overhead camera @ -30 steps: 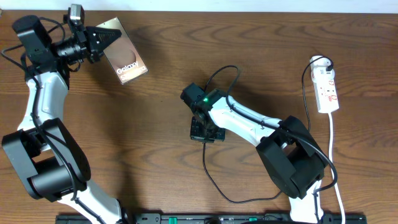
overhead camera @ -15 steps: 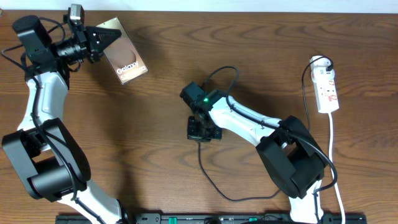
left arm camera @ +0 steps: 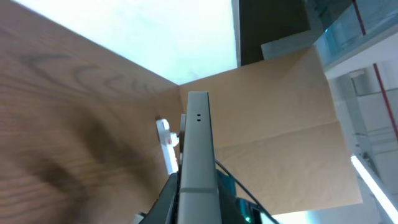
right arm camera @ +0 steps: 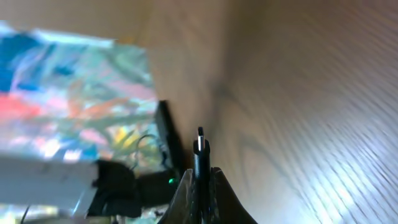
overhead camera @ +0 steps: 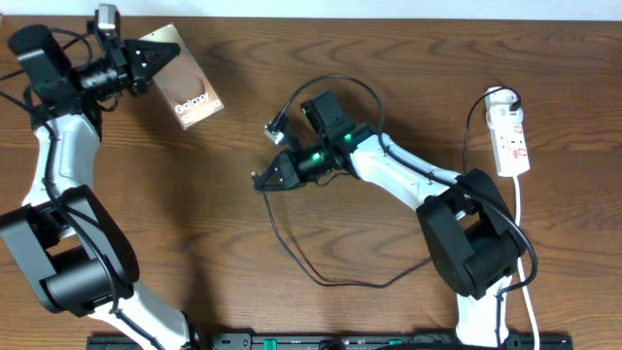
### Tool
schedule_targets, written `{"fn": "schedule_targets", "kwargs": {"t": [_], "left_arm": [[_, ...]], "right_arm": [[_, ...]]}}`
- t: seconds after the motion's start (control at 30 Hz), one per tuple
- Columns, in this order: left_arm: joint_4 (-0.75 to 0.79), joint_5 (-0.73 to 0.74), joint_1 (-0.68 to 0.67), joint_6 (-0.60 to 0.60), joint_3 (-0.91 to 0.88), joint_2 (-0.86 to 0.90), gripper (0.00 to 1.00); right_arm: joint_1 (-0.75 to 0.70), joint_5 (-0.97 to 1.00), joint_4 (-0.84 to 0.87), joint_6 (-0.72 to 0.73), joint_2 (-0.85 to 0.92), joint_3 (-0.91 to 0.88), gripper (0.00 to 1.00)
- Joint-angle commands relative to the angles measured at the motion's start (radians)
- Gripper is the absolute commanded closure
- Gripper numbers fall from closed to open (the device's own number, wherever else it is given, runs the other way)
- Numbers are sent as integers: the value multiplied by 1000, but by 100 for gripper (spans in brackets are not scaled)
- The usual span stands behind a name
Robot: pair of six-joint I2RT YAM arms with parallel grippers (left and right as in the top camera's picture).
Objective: Plug charger to phone and switch on socket
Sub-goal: 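Lift the connector with the right gripper toward the held phone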
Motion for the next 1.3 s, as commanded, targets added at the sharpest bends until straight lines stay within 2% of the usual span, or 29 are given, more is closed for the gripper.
{"fn": "schedule_targets", "kwargs": {"t": [0.0, 0.1, 0.33, 0.43, 0.77, 1.0, 1.13, 1.2, 1.27], "left_arm": [[35, 40, 8, 31, 3, -3, 93], [46, 40, 8, 42, 3, -3, 93], [46, 40, 8, 73, 3, -3, 93], [46, 39, 8, 80, 3, -3, 92], [62, 39, -8, 103, 3, -3, 93], [94, 39, -34, 106, 3, -3, 93], [95, 39, -37, 106, 3, -3, 93], [102, 39, -37, 117, 3, -3, 93], [102, 39, -37, 125, 3, -3, 93]], "right_arm": [[-13, -171, 24, -160, -6, 2, 99], [-14, -243, 77, -282, -6, 2, 99], [-14, -268, 196, -287, -6, 2, 99], [-14, -267, 260, -220, -6, 2, 99], [-14, -247, 557, 140, -6, 2, 99], [-24, -226, 578, 149, 31, 2, 99], [-31, -315, 809, 318, 138, 2, 99], [-31, -330, 1090, 505, 198, 2, 99], [-31, -327, 1264, 612, 224, 2, 99]]}}
